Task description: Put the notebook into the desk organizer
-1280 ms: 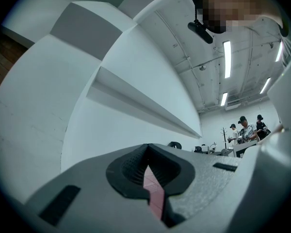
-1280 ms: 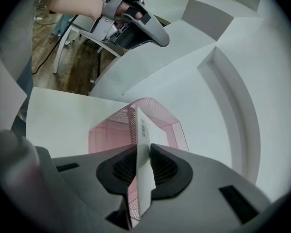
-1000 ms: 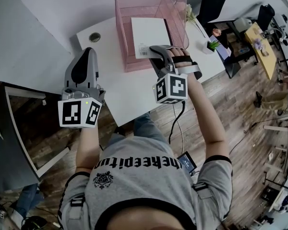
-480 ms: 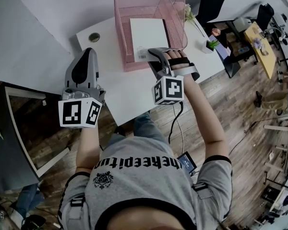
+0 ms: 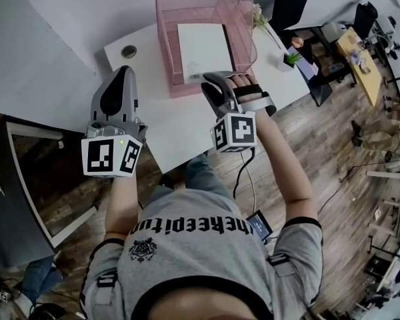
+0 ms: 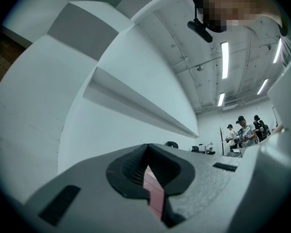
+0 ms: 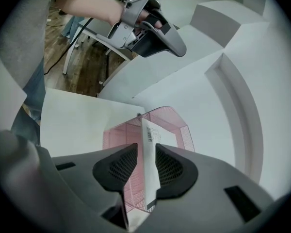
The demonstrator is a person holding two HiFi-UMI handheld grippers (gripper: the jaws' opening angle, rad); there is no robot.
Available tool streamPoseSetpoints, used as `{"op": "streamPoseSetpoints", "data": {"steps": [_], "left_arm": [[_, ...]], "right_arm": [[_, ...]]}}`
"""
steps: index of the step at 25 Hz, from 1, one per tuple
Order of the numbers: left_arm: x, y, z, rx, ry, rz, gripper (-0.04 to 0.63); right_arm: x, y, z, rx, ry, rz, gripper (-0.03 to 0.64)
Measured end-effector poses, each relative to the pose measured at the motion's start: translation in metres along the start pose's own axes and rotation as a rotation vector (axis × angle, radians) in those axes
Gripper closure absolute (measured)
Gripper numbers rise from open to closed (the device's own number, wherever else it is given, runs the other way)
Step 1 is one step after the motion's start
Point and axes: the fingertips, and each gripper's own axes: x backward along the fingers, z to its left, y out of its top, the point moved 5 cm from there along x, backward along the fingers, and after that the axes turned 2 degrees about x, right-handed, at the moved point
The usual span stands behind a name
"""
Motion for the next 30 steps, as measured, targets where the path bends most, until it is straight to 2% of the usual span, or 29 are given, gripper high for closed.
{"op": "streamPoseSetpoints", "data": {"steps": [3,7,18,30], "left_arm": [[0.001,0.001,-0.003,0.0,-0.006,-0.002,0.592],[0.003,0.001,-0.006,0.0,-0.012,-0.001,0.592],[0.003,-0.001,0.0,-0.001,0.007,-0.001,0.592],[0.001,-0.001,0.007,0.001,0.031,0.001,0.592]], "right_arm": [[0.005,0.0,0.003,-0.004,-0.002,0.004,0.514],[0.006,-0.003,0.003,0.009,-0.042,0.026,0.589],[-0.007,-0.006,-0.008,0.045,-0.083,0.053,0.6],[-0.017,-0.01,-0.016,0.03,-0.074,0.057,0.598]]}}
